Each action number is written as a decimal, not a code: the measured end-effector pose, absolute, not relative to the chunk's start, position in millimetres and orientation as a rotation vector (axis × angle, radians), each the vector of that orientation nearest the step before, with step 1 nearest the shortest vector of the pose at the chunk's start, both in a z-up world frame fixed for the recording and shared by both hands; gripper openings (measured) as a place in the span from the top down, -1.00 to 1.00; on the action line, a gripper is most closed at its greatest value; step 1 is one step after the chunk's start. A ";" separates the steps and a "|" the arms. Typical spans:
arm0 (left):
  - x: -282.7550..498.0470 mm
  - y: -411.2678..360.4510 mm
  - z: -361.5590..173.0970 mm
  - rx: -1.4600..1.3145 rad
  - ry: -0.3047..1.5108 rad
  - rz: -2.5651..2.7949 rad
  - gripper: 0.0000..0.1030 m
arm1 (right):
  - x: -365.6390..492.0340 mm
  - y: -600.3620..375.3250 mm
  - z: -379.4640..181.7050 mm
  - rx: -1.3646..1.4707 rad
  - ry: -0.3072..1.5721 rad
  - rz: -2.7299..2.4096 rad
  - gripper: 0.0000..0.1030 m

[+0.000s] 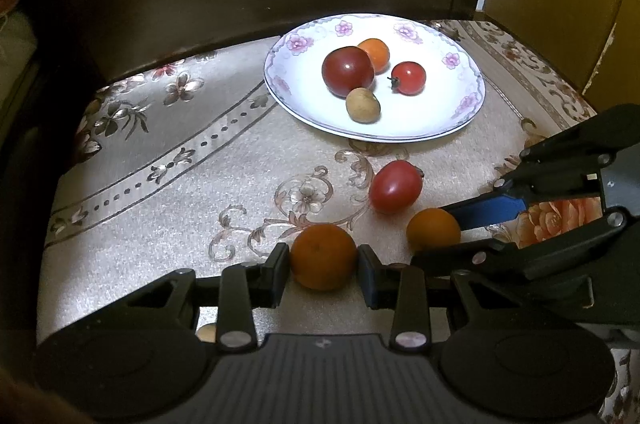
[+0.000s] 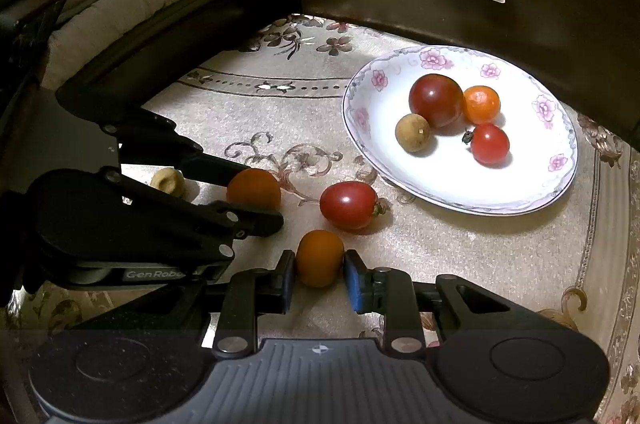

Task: Organize fruits
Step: 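Carry the orange fruit and orange tomato over the white bowl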

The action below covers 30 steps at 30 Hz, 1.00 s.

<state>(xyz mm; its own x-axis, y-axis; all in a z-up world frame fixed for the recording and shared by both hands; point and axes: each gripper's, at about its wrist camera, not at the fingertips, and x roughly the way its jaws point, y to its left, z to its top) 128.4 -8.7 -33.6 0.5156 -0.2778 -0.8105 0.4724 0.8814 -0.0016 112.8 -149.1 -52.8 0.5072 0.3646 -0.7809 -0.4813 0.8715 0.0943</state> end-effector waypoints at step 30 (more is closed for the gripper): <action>82.0 -40.7 -3.2 0.283 0.882 -0.491 0.23 | 66.5 -173.8 -25.6 -0.126 0.877 0.358 0.57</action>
<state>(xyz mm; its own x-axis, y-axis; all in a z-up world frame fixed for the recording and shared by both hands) 82.0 -40.7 -3.2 0.5357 -0.2919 -0.7923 0.5196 0.8536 0.0369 66.5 -173.8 -25.6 0.5843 0.2544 -0.7707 -0.3569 0.9334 0.0375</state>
